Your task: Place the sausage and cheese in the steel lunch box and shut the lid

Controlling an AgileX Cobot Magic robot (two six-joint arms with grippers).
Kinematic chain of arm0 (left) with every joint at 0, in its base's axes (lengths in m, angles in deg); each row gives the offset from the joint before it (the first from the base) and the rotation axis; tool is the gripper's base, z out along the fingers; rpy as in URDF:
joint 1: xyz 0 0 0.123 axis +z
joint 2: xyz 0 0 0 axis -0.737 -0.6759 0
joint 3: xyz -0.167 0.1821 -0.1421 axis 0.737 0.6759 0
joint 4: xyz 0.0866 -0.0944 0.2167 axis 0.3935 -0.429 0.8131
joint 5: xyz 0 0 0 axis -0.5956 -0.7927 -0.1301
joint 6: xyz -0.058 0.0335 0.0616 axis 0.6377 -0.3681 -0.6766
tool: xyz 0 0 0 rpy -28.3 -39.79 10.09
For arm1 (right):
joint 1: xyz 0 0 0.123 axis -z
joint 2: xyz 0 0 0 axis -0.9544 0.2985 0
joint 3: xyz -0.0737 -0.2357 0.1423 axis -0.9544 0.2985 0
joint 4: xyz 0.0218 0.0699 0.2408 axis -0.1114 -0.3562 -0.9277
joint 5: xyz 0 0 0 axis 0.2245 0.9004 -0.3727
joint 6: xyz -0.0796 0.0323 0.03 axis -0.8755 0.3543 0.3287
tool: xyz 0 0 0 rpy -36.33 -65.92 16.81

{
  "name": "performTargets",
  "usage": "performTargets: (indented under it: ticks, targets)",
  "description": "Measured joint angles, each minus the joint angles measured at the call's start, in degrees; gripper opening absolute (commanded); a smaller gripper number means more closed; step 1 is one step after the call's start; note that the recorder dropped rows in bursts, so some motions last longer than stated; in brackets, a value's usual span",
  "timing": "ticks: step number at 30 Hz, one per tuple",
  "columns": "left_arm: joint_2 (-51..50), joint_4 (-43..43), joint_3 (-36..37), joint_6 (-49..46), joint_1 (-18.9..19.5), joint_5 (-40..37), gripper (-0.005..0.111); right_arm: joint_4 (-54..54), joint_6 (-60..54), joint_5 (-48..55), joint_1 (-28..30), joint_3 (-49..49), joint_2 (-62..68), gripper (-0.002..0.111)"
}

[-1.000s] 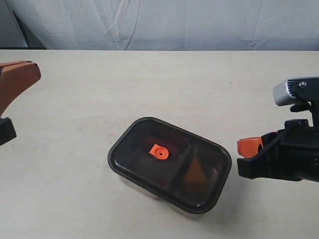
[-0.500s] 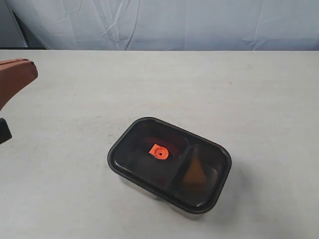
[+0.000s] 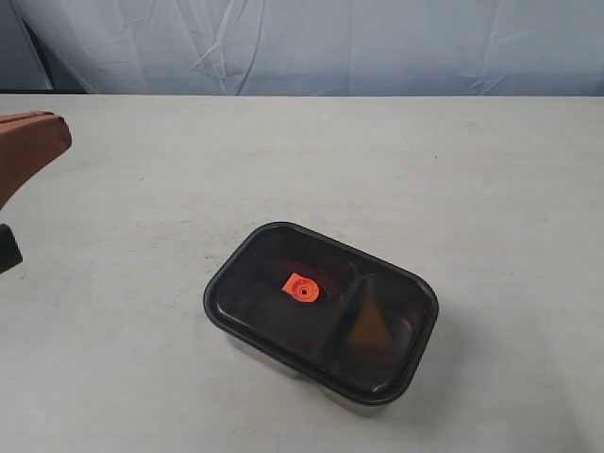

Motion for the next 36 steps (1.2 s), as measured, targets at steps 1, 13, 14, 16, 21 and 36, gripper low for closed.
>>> performTargets:
  ticks: [1, 13, 14, 16, 21, 36]
  targets:
    - [0.00, 0.00, 0.00, 0.00, 0.00, 0.00, 0.000, 1.72, 2.03, 0.00, 0.00, 0.90, -1.25, -0.001]
    - [0.00, 0.00, 0.00, 0.00, 0.00, 0.00, 0.000, 10.24, 10.79, -1.82, 0.00, 8.64, -7.58, -0.001]
    - [0.00, 0.00, 0.00, 0.00, 0.00, 0.00, 0.000, 10.24, 10.88, -1.97, 0.00, 9.27, -7.58, -0.001]
    - [0.00, 0.00, 0.00, 0.00, 0.00, 0.00, 0.000, 10.24, 10.88, -2.53, 0.00, 10.34, -7.58, -0.001]
    - [0.00, 0.00, 0.00, 0.00, 0.00, 0.00, 0.000, 10.36, 10.88, -3.57, 0.00, 12.26, -7.58, -0.001]
    - [0.00, 0.11, 0.00, 0.00, 0.00, 0.00, 0.000, 7.99, 10.88, -6.48, 0.00, 15.52, -7.61, -0.001]
